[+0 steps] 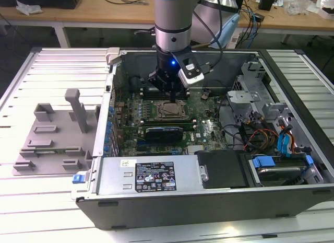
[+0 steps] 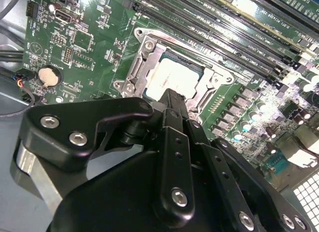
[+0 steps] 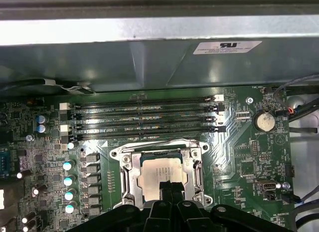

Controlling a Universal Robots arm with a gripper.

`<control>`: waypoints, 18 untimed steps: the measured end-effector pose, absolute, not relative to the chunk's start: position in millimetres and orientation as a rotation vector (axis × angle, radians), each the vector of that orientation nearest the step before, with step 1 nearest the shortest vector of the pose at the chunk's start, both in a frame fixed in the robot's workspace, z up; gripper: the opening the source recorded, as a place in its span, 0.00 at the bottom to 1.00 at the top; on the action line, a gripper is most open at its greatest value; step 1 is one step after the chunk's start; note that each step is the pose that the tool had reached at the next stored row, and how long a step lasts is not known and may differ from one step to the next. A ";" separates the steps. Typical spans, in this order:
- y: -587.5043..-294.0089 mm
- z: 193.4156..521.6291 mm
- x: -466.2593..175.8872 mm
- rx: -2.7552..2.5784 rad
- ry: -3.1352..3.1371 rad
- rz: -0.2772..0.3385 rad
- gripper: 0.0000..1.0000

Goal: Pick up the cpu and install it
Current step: 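Install the second cpu locking lever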

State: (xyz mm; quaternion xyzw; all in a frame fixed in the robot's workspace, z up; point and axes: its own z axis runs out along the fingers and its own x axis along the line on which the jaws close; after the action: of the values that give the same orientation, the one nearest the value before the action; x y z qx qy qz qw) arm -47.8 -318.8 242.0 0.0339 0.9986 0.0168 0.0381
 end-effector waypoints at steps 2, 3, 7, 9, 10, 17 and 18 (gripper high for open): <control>-318.8 242.2 -47.8 0.104 3.063 0.051 0.11; -318.8 242.2 -47.8 0.104 3.063 0.051 0.11; -319.0 242.5 -47.8 0.104 3.063 0.051 0.11; -321.1 242.4 -47.8 0.104 3.063 0.051 0.11; -323.4 242.4 -47.8 0.104 3.063 0.051 0.11; -336.3 242.4 -47.8 0.104 3.063 0.052 0.11; -337.8 242.4 -47.8 0.104 3.063 0.051 0.11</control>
State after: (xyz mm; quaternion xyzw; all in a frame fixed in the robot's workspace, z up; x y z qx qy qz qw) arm -47.8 -337.8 242.4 0.0339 0.9986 0.0168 0.0380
